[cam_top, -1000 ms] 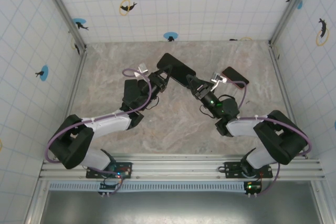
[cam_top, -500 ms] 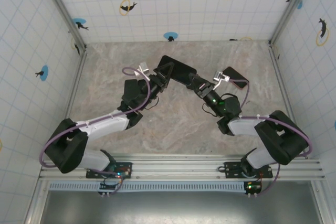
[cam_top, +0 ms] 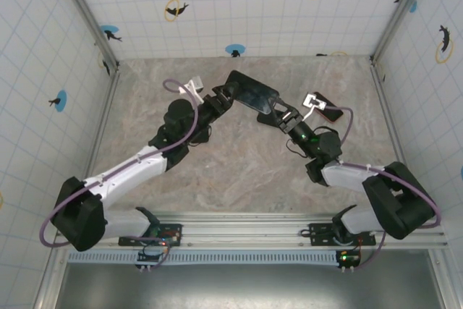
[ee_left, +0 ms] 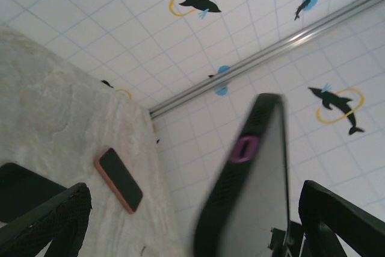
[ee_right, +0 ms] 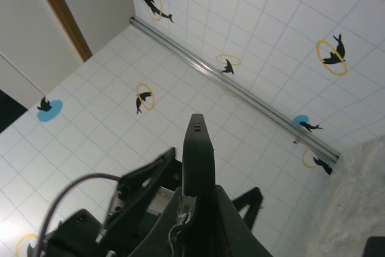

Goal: Take the phone out of the phone case

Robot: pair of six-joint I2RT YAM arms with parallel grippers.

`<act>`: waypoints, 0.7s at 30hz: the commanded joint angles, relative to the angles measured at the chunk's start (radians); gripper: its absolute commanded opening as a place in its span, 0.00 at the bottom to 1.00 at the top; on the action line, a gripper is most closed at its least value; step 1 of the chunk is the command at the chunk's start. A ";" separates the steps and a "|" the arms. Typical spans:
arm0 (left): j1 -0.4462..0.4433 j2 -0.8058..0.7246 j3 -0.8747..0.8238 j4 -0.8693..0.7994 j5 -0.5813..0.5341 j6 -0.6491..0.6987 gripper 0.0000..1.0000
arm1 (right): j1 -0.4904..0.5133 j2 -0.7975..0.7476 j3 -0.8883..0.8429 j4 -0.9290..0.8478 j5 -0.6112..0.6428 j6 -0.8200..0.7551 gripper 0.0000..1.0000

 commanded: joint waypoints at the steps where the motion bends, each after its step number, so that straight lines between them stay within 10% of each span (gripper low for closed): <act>1: 0.016 -0.039 0.110 -0.274 0.032 0.234 0.91 | -0.026 -0.047 0.026 -0.048 -0.109 -0.079 0.00; 11: 0.031 0.006 0.377 -0.806 0.201 0.873 0.90 | -0.078 -0.096 0.120 -0.398 -0.410 -0.334 0.00; 21: 0.031 0.156 0.533 -1.179 0.252 1.185 0.89 | -0.085 -0.123 0.188 -0.705 -0.562 -0.591 0.00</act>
